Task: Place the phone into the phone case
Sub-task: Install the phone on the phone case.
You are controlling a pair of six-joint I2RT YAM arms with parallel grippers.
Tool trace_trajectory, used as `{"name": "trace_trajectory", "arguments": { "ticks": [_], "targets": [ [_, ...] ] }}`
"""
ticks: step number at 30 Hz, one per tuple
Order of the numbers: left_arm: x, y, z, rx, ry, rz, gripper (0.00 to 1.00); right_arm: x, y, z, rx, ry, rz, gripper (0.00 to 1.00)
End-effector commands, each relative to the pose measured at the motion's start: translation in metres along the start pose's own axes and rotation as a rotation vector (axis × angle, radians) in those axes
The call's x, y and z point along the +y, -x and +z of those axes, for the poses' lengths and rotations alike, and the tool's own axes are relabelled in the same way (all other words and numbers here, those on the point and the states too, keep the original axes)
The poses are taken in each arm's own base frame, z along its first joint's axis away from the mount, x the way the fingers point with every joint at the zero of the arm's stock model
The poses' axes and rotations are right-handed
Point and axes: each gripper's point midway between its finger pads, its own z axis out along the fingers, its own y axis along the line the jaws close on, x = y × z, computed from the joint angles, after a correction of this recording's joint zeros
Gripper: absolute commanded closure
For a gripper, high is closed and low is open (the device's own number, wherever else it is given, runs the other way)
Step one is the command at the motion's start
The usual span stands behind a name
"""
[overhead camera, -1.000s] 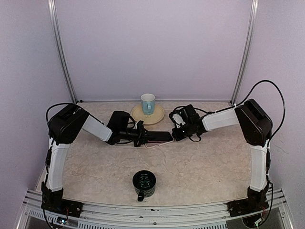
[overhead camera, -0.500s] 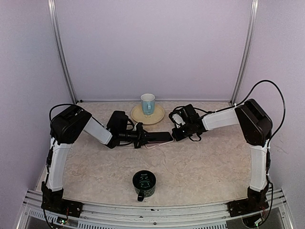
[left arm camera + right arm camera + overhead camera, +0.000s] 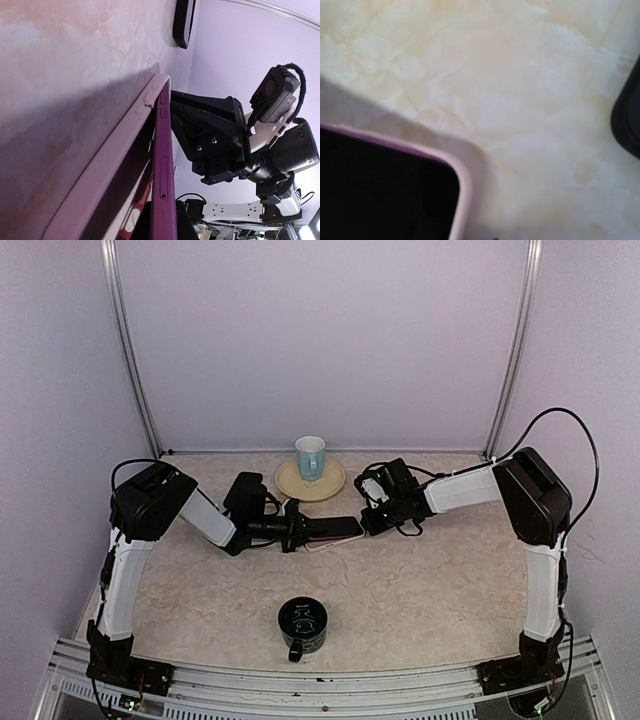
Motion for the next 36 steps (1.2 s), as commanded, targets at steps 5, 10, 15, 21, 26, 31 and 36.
{"name": "trace_trajectory", "arguments": {
  "ticks": [5,10,15,21,26,31,36],
  "targets": [
    [0.026,-0.011,0.009,0.015,0.037,-0.066,1.00,0.107,-0.028,-0.009,0.077,0.337,-0.109,0.87],
    [0.019,-0.010,-0.002,0.004,0.026,-0.021,1.00,0.091,-0.028,-0.012,0.101,0.274,-0.102,0.80],
    [0.012,-0.011,-0.010,-0.001,0.021,0.028,1.00,0.067,-0.016,-0.024,0.087,0.242,-0.061,0.72],
    [0.007,-0.013,-0.013,0.003,0.023,0.077,1.00,0.046,-0.003,-0.040,0.064,0.259,-0.008,0.68],
    [-0.001,-0.012,-0.014,0.000,0.013,0.123,1.00,0.031,0.000,-0.051,0.055,0.300,0.050,0.64],
    [-0.016,-0.012,-0.015,-0.001,-0.016,0.181,1.00,0.029,0.006,-0.066,0.032,0.412,0.111,0.59],
    [-0.032,-0.012,-0.017,0.000,-0.057,0.232,1.00,0.032,0.008,-0.074,0.021,0.515,0.167,0.53]
  ]
}}
